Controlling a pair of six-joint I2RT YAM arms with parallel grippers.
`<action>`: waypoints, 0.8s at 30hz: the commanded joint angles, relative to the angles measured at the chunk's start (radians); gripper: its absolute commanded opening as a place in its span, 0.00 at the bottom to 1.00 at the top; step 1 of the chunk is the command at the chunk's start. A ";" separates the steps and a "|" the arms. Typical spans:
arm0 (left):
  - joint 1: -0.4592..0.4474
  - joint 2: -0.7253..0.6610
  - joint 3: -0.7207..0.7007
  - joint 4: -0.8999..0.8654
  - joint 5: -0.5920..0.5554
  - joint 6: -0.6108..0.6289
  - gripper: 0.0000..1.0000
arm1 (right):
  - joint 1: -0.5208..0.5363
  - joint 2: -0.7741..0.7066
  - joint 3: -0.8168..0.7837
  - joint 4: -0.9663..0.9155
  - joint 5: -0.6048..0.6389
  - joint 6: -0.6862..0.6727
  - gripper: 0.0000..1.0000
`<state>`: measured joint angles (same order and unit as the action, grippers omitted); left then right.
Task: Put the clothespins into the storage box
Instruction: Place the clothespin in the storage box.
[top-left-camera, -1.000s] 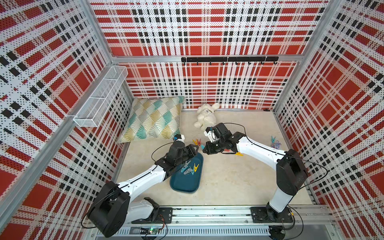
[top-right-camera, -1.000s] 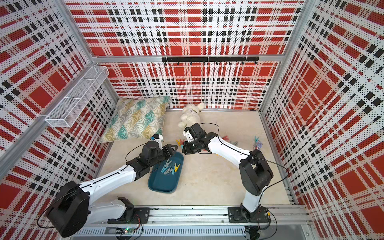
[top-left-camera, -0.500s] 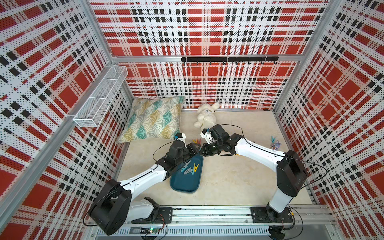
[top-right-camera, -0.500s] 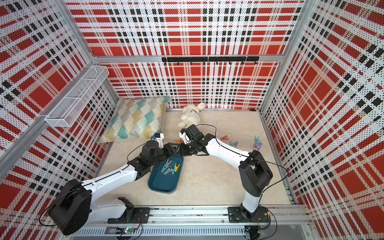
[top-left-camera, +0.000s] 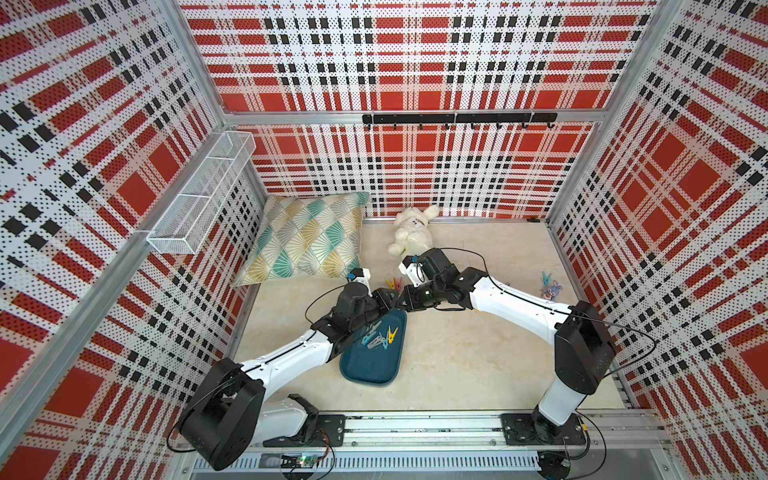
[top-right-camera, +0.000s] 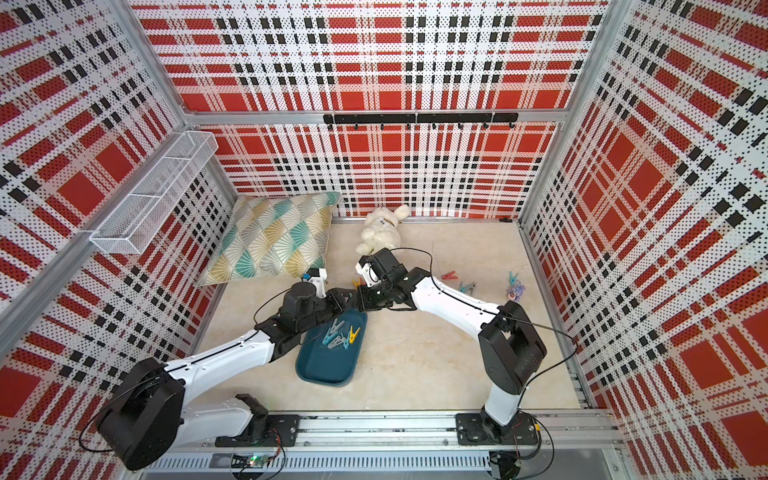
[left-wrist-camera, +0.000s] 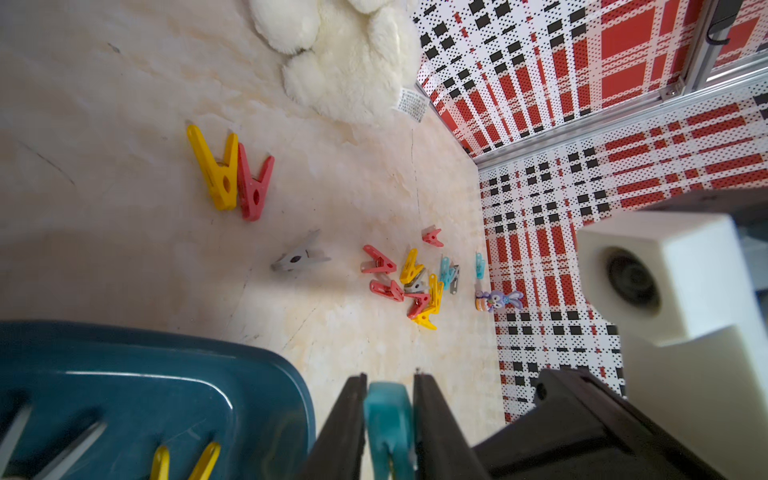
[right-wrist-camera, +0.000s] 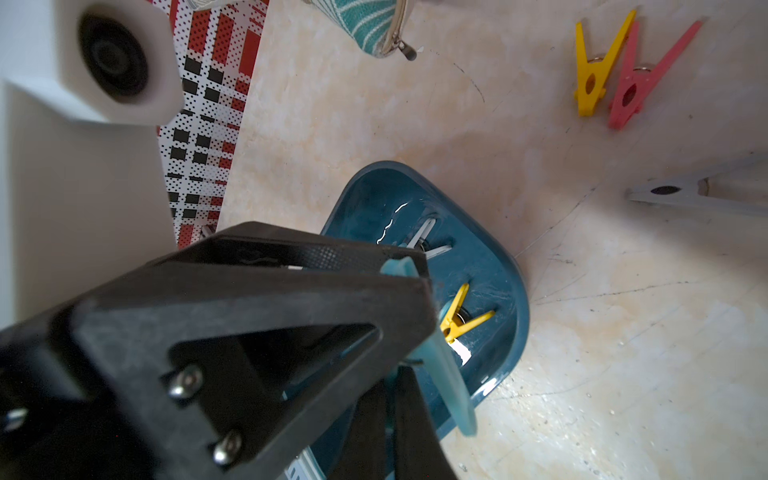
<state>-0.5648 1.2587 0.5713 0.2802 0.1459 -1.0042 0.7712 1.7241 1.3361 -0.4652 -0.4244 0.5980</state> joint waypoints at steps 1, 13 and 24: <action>0.004 -0.002 -0.010 0.031 0.017 0.008 0.15 | 0.011 -0.038 0.000 0.021 0.001 -0.004 0.14; 0.008 -0.031 -0.011 -0.039 -0.008 0.037 0.01 | 0.001 -0.083 0.009 -0.056 0.144 -0.038 0.41; 0.004 -0.096 -0.037 -0.240 -0.123 0.126 0.02 | -0.141 -0.133 -0.020 -0.157 0.330 -0.129 0.45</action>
<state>-0.5617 1.1854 0.5564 0.1261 0.0776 -0.9249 0.6594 1.6115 1.3350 -0.5640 -0.1940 0.5095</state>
